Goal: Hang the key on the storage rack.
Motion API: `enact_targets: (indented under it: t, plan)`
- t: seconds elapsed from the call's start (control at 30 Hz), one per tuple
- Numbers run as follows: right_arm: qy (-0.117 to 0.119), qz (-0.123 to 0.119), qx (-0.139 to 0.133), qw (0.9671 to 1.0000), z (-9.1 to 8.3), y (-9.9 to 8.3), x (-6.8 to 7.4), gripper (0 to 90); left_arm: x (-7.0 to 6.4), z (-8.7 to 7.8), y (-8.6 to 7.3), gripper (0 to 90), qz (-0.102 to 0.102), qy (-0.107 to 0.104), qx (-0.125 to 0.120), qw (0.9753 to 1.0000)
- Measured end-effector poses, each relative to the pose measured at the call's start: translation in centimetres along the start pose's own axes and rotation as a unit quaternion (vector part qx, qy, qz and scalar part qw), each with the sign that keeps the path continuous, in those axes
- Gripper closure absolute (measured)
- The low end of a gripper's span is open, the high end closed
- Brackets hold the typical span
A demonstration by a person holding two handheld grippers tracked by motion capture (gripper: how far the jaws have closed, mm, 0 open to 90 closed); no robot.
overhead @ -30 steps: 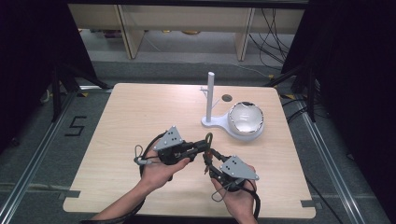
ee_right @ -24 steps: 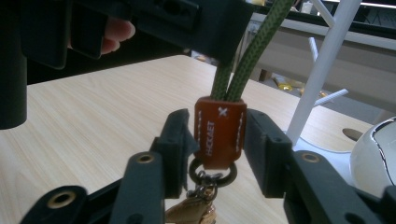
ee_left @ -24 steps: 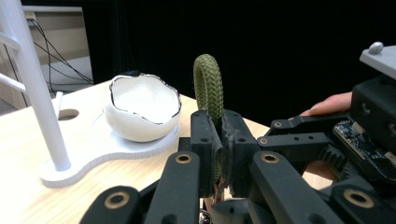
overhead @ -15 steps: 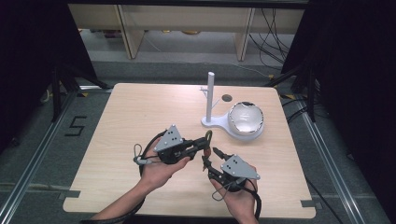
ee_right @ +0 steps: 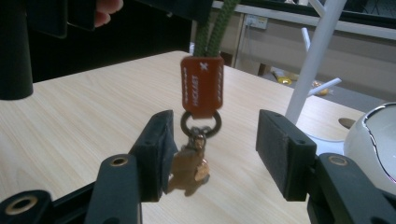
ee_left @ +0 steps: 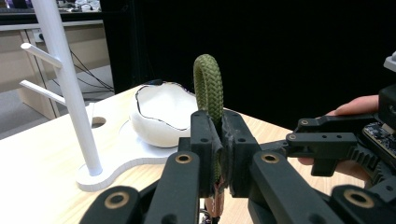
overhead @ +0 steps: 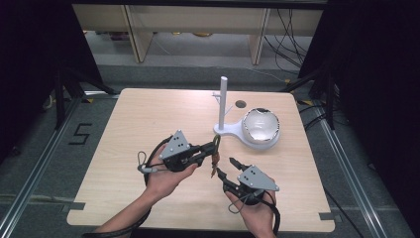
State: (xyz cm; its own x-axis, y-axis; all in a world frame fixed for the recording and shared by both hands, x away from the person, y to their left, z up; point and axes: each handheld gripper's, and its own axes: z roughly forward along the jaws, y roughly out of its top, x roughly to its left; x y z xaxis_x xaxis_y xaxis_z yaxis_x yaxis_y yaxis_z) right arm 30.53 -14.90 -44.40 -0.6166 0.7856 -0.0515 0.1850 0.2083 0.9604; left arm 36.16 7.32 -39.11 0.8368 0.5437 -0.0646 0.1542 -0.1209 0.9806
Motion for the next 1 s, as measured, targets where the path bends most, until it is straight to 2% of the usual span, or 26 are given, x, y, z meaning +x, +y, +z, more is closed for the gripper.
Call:
enact_targets:
  t: [0.03, 0.1, 0.23, 0.3, 0.33, 0.4, 0.5, 0.53, 0.63, 0.67, 0.7, 0.73, 0.77, 0.8, 0.83, 0.87, 0.9, 0.93, 1.0]
  plan:
    - [-0.007, -0.001, 0.005, 1.0000, -0.3, -0.1, -0.1, 47.7, 0.1, -0.1, 0.1, 83.8, -0.001, 0.003, -0.001, 1.0000]
    - [-0.013, 0.000, -0.001, 0.9999, -0.5, -0.4, -0.3, 47.7, 0.2, -0.2, 0.2, 83.8, 0.000, 0.004, -0.004, 1.0000]
    - [-0.014, 0.003, 0.006, 0.9999, -0.7, -0.8, -0.6, 47.2, 0.4, -0.4, 0.4, 83.8, 0.001, 0.007, -0.006, 1.0000]
    - [-0.017, -0.004, 0.008, 0.9998, -0.8, -1.1, -0.9, 47.3, 0.5, -0.4, 0.5, 83.8, 0.004, 0.007, -0.007, 0.9999]
    - [-0.023, 0.005, 0.017, 0.9996, -1.1, -1.5, -1.0, 47.3, 0.7, -0.6, 0.5, 83.7, 0.004, 0.009, -0.007, 0.9999]
    - [-0.023, 0.013, 0.017, 0.9995, -1.1, -1.7, -1.1, 47.3, 0.7, -0.6, 0.5, 83.8, 0.003, 0.010, -0.007, 0.9999]
    - [-0.023, 0.006, 0.009, 0.9997, -1.1, -2.0, -1.4, 47.3, 0.9, -0.8, 0.6, 83.7, 0.002, 0.012, -0.009, 0.9999]
    - [-0.032, 0.014, 0.019, 0.9992, -1.4, -2.2, -1.4, 47.3, 1.0, -0.9, 0.6, 83.8, 0.000, 0.014, -0.011, 0.9998]
    - [-0.032, 0.019, 0.022, 0.9991, -1.6, -2.4, -1.5, 47.3, 1.1, -0.9, 0.7, 83.8, 0.001, 0.018, -0.011, 0.9998]
    - [-0.036, 0.018, 0.027, 0.9988, -1.8, -2.6, -1.7, 47.6, 1.3, -1.1, 0.8, 83.7, 0.005, 0.020, -0.010, 0.9997]
    - [-0.037, 0.006, 0.020, 0.9991, -1.8, -2.8, -1.8, 47.6, 1.4, -1.1, 0.9, 83.7, 0.005, 0.022, -0.012, 0.9997]
    - [-0.037, 0.006, 0.020, 0.9991, -1.8, -2.8, -1.8, 47.6, 1.4, -1.1, 0.9, 83.7, 0.005, 0.022, -0.012, 0.9997]
    - [-0.045, -0.001, 0.017, 0.9988, -1.9, -2.9, -2.0, 47.6, 1.4, -1.1, 0.9, 83.7, 0.008, 0.023, -0.011, 0.9996]
    - [-0.039, 0.016, 0.019, 0.9989, -1.9, -3.1, -1.9, 47.6, 1.5, -1.1, 1.0, 83.7, 0.009, 0.026, -0.011, 0.9996]
    - [-0.043, 0.015, 0.024, 0.9987, -2.0, -3.2, -2.0, 47.6, 1.6, -1.1, 1.0, 83.7, 0.010, 0.028, -0.011, 0.9995]
    - [-0.047, 0.025, 0.028, 0.9982, -2.1, -3.4, -1.8, 47.6, 1.8, -1.2, 1.1, 83.8, 0.008, 0.032, -0.013, 0.9994]
    - [-0.047, 0.025, 0.028, 0.9982, -2.1, -3.4, -1.8, 47.6, 1.8, -1.2, 1.1, 83.8, 0.008, 0.032, -0.013, 0.9994]
    - [-0.043, 0.013, 0.027, 0.9987, -2.1, -3.5, -2.0, 47.6, 1.9, -1.2, 1.1, 83.8, 0.008, 0.035, -0.014, 0.9993]
    - [-0.046, 0.018, 0.028, 0.9984, -2.2, -3.7, -2.0, 47.6, 2.1, -1.2, 1.2, 83.7, 0.008, 0.038, -0.015, 0.9991]
